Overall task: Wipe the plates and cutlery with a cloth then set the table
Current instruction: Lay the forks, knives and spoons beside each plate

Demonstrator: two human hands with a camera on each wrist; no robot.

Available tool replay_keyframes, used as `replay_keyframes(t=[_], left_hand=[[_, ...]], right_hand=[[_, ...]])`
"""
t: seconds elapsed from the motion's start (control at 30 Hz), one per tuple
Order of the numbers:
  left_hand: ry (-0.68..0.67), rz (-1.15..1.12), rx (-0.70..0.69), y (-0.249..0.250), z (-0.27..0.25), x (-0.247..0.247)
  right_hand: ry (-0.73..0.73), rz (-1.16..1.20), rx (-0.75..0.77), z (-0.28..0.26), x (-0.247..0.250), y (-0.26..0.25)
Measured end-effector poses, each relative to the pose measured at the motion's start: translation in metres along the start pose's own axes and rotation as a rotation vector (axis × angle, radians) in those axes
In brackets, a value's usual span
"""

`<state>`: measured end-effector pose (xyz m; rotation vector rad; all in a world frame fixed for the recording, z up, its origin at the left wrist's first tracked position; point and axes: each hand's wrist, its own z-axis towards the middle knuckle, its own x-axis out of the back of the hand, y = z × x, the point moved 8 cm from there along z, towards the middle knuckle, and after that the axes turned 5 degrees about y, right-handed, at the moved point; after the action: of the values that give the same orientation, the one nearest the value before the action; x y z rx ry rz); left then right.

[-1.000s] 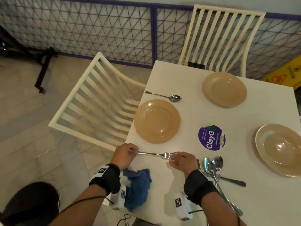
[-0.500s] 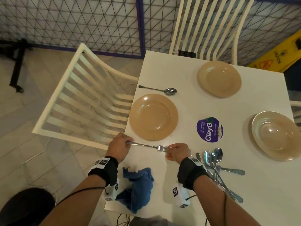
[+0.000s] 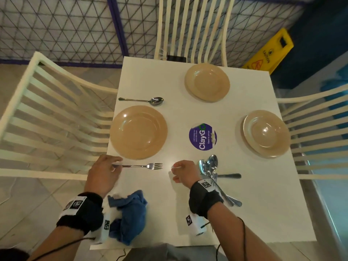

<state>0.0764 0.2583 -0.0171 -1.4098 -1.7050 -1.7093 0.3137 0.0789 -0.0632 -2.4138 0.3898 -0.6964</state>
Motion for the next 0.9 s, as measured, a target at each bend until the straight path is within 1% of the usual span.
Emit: replay_keyframes(t=[0.1,0.17,0.2,0.3,0.37,0.43,0.53,0.67,0.77,0.9], left_hand=[[-0.078,-0.028,-0.073,0.045,-0.022,-0.014],[-0.157,-0.079,-0.118,0.073,-0.039,-0.036],[-0.196,-0.085,-0.151,0.086,-0.047,-0.051],[-0.339,0.037,-0.270,0.123,-0.070,-0.106],[-0.450,0.112,-0.273,0.140,-0.084,-0.142],[-0.515,0.158,-0.214,0.154,-0.093,-0.167],[-0.551,0.207,-0.075,0.165,-0.102,-0.195],[-0.479,0.257,0.081,0.175,-0.104,-0.213],[-0.445,0.275,0.142,0.186,-0.105,-0.218],[-0.380,0.235,0.254,0.195,-0.108,-0.213]], right_hand=[[0.094,-0.133,0.074,-0.005,0.050,0.021],[0.173,-0.235,0.079,-0.011,0.086,0.041],[0.191,-0.242,0.061,-0.014,0.099,0.052],[0.213,-0.281,0.038,-0.024,0.127,0.081],[0.188,-0.328,0.040,-0.033,0.134,0.092],[0.146,-0.353,0.062,-0.040,0.134,0.101],[0.100,-0.432,0.079,-0.047,0.129,0.109],[0.027,-0.612,0.159,-0.051,0.112,0.113],[0.051,-0.704,0.250,-0.050,0.101,0.113],[0.065,-0.714,0.314,-0.051,0.103,0.114]])
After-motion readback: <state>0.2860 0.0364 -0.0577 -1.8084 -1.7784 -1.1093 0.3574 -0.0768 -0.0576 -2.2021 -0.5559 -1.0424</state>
